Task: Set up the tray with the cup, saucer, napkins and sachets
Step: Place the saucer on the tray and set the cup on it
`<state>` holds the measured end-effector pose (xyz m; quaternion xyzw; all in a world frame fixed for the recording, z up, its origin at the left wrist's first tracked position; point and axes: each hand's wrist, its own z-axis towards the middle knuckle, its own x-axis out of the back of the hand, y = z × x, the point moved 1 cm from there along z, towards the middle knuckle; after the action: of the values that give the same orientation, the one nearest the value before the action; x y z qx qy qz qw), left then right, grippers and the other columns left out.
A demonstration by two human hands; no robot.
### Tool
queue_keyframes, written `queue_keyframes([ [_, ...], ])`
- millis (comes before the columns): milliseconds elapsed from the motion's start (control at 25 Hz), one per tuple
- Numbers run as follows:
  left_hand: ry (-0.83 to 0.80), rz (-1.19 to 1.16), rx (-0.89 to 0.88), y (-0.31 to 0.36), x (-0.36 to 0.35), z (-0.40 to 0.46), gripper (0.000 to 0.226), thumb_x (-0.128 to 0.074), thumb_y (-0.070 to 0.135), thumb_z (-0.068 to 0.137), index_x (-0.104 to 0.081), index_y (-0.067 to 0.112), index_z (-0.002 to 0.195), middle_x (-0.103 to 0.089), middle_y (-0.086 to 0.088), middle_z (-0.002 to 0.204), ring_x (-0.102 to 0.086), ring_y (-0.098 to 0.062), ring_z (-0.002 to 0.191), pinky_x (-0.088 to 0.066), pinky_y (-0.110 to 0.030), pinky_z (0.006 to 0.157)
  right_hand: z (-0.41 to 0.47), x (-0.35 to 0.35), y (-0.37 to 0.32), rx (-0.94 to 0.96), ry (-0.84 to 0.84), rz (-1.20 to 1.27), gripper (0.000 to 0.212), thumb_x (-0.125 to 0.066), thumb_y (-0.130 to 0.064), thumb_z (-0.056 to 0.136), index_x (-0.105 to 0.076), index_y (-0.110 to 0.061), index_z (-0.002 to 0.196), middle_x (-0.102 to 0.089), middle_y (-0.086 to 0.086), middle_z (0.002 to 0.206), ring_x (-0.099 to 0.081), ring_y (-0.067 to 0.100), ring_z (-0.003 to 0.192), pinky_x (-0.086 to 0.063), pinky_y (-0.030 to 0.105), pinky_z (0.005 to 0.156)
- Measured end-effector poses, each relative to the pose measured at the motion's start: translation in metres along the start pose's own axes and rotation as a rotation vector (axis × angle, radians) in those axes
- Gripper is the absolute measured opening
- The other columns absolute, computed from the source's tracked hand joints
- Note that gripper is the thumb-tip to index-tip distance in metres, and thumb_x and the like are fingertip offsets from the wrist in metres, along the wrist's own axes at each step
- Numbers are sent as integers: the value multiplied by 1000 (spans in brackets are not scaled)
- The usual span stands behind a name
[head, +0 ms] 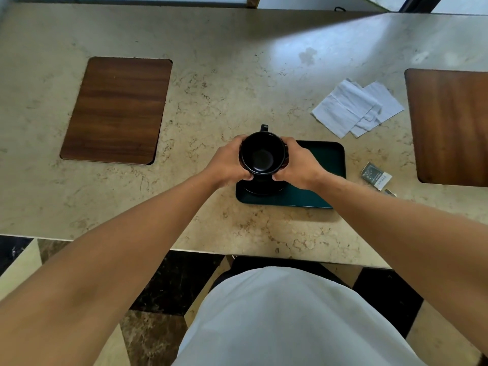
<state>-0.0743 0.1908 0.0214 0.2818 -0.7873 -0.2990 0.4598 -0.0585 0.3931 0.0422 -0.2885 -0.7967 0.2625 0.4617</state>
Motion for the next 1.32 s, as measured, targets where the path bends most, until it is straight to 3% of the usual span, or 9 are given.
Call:
queue_keyframes([
  [240,-11,15,8,-6,-7,2,101,-91,3,59,-43,27,145,-59,9,119,-56,-16,109,-44,-19,78,-3,-4,2,-30,1,-17,93,-85,-4,71,-34,-15,148,-60,6,130,-52,15,103,-43,23,85],
  [600,-18,30,17,-7,-10,2,101,-91,4,58,-42,28,144,-62,4,125,-61,-22,114,-56,-36,94,-6,-6,0,-51,-6,-10,91,-83,-1,73,-33,-15,148,-58,7,133,-51,16,104,-43,23,82],
  [1000,-28,11,17,-5,-12,-2,101,-90,1,61,-41,27,146,-61,4,126,-57,-20,115,-50,-29,90,-6,-9,3,-77,-9,-16,93,-81,0,73,-32,-16,149,-58,8,132,-50,15,103,-43,23,83],
  [1160,-49,17,30,-4,-10,-1,105,-88,0,64,-36,28,150,-59,2,128,-58,-21,114,-55,-35,92,-6,-8,4,-83,-25,0,94,-80,1,73,-30,-17,150,-57,7,132,-50,16,105,-43,24,84],
  [1320,-59,25,40,-4,-5,2,104,-78,-7,72,-28,26,156,-56,6,120,-65,-17,99,-58,-25,73,-5,-2,4,-84,-25,-5,88,-72,7,79,-28,-14,153,-58,8,132,-59,24,110,-48,29,86],
])
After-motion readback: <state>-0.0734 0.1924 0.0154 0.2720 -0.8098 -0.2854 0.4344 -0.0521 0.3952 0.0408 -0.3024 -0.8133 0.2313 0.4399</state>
